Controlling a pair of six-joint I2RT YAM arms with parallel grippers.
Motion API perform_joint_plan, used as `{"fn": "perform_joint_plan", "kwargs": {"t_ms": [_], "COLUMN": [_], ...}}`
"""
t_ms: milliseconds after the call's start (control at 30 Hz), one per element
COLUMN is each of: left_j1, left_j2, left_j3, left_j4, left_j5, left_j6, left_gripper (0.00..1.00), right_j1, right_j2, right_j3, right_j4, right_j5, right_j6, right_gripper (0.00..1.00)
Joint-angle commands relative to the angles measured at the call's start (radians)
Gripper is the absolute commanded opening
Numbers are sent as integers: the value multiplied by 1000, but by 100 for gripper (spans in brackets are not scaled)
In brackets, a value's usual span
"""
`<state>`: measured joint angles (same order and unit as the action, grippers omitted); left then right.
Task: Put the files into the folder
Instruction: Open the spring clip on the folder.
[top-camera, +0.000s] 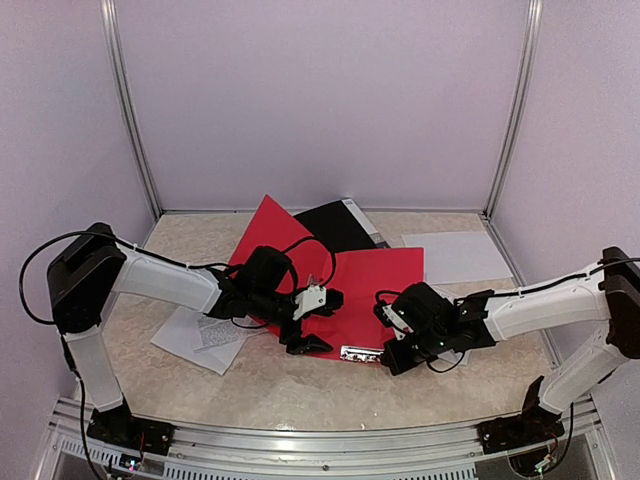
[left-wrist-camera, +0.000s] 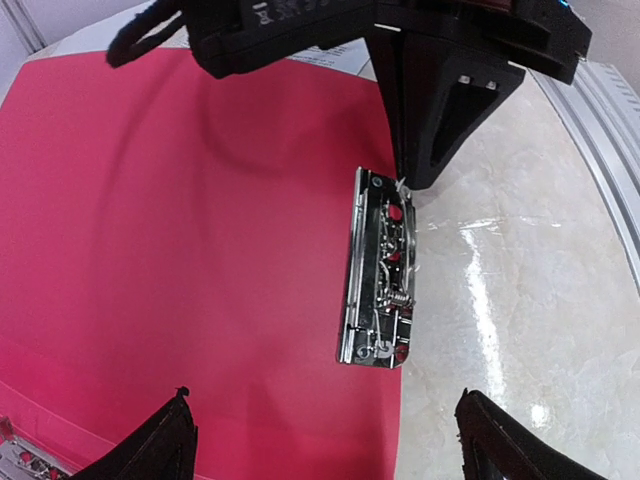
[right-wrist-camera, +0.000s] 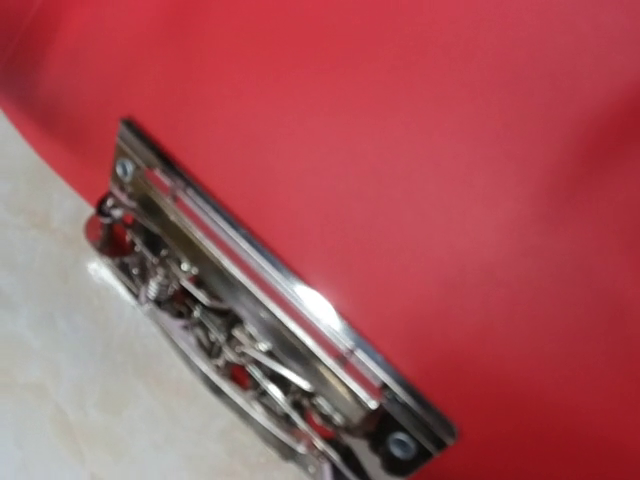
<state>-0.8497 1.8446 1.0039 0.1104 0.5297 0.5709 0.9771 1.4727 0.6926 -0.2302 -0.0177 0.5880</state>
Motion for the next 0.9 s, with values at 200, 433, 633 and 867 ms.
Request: {"fn": "perform_joint_plan", "kwargs": {"t_ms": [200, 433, 633, 867], "left_j1": [-45, -89, -99, -108], "left_j2": [74, 137, 170, 199], "left_j3": [10, 14, 27, 38], "left_j4": [8, 99, 134, 172], "left_j5": [51, -17, -23, -37], "left_j6": [48, 58, 48, 37], "left_gripper": [86, 83, 74, 63], "right_j1": [-60, -88, -100, -102], "right_j2": [38, 64, 71, 81], "right_j3": [62, 76, 73, 70], "right_j4": [-82, -83, -76, -65], "right_j5": [-110, -130, -139, -150], "right_j6": [-172, -207, -212, -208], "right_gripper": [0, 0, 0, 0]}}
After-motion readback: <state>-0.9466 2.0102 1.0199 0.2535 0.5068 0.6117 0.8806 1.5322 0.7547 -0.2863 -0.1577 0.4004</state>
